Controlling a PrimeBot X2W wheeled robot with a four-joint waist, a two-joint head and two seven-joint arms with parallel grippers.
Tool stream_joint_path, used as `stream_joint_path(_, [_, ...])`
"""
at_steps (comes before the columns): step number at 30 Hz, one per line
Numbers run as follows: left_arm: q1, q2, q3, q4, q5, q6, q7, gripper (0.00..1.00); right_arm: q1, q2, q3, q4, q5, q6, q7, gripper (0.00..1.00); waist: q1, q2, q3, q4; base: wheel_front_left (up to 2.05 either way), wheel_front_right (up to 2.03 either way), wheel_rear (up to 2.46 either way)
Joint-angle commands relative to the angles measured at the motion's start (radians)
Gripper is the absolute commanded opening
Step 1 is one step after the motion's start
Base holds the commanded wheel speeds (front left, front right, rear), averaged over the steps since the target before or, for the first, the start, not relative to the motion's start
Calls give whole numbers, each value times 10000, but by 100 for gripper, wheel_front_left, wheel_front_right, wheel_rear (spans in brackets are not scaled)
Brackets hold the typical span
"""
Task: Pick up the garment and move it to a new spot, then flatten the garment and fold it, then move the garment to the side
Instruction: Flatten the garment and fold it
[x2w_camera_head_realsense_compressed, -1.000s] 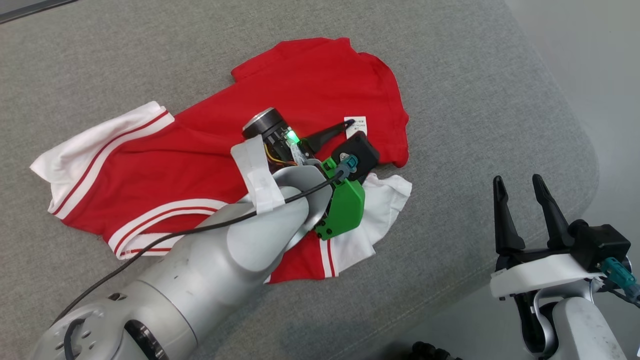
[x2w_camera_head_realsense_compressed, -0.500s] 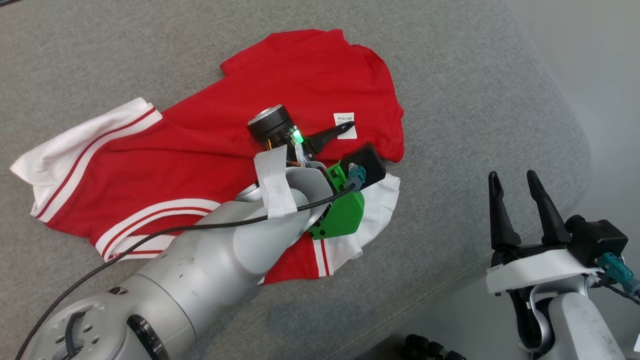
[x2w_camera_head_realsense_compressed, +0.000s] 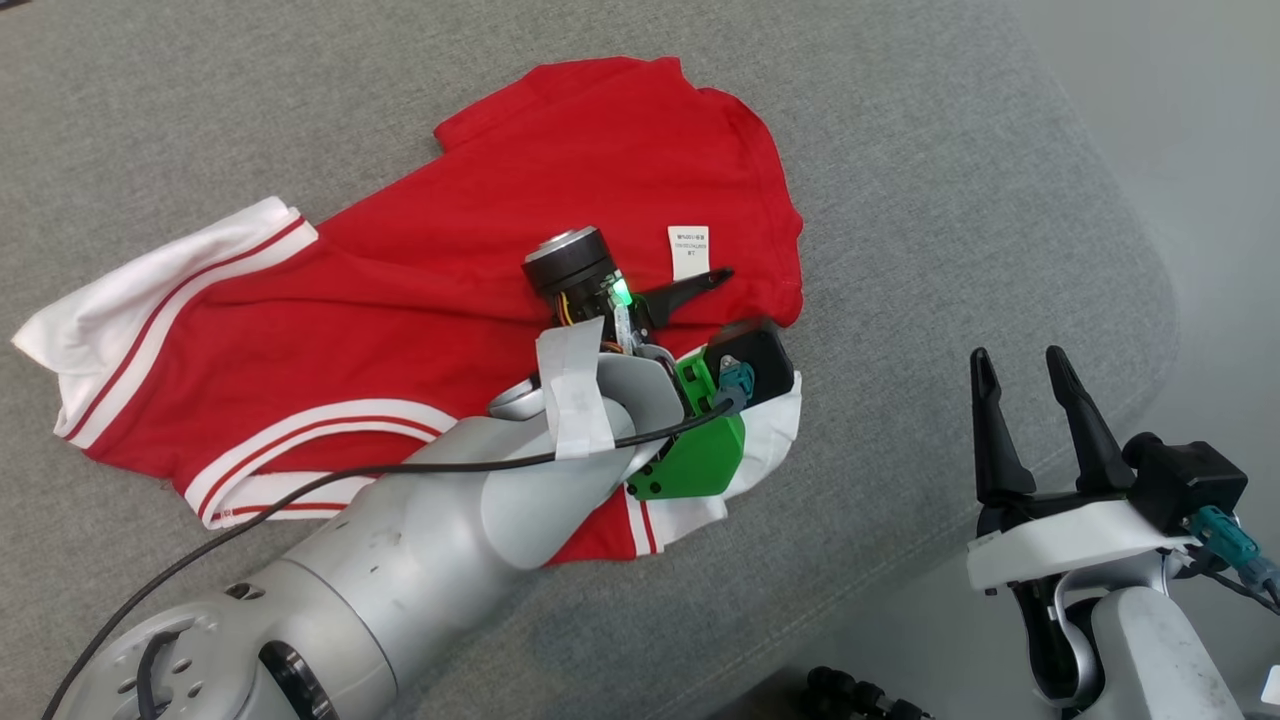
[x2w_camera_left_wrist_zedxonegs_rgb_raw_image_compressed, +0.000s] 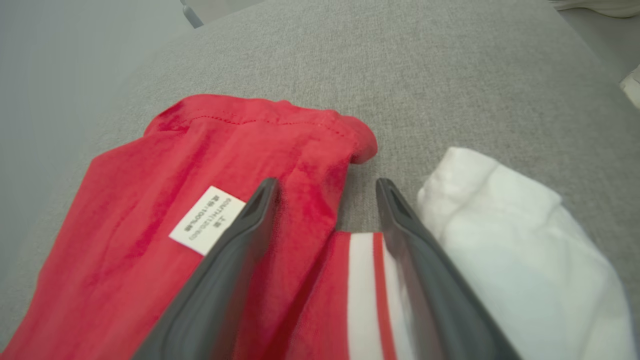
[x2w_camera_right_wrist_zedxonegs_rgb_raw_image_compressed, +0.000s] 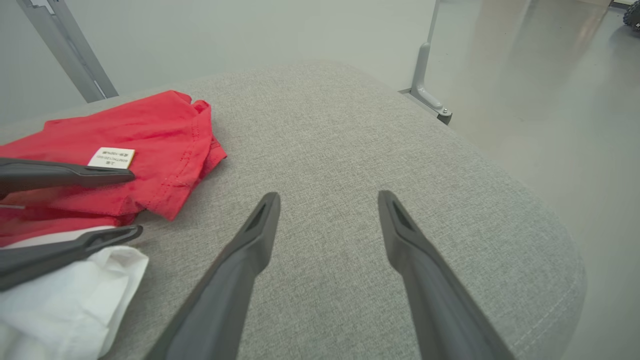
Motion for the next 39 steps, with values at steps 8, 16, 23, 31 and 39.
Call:
stream_joint_path(8, [-78, 53, 7, 372, -72, 343, 49, 100, -100, -7, 124, 46, 107, -3, -34, 100, 0, 35, -9, -154, 0, 0, 0])
stream_joint_path(16, [53, 52, 84, 30, -676, 495, -244, 44, -41, -7, 113, 82, 131, -3, -34, 100, 0, 35, -37, -155, 0, 0, 0])
stream_joint_path(23, [156, 53, 96, -490, -1437, 817, -218, 0, -100, -7, 183, 111, 138, -3, -34, 100, 0, 35, -135, -116, 0, 0, 0])
stream_joint_path(31, [-353, 50, 803, -898, -2748, 1369, -734, 0, 116, -8, 35, 147, 21, -3, -34, 100, 0, 35, -396, -26, 0, 0, 0])
stream_joint_path(39, [-1839, 44, 1763, -1297, -3629, 1768, -1527, 0, 431, -10, -181, 161, -219, -3, -34, 100, 0, 35, -1165, 322, 0, 0, 0])
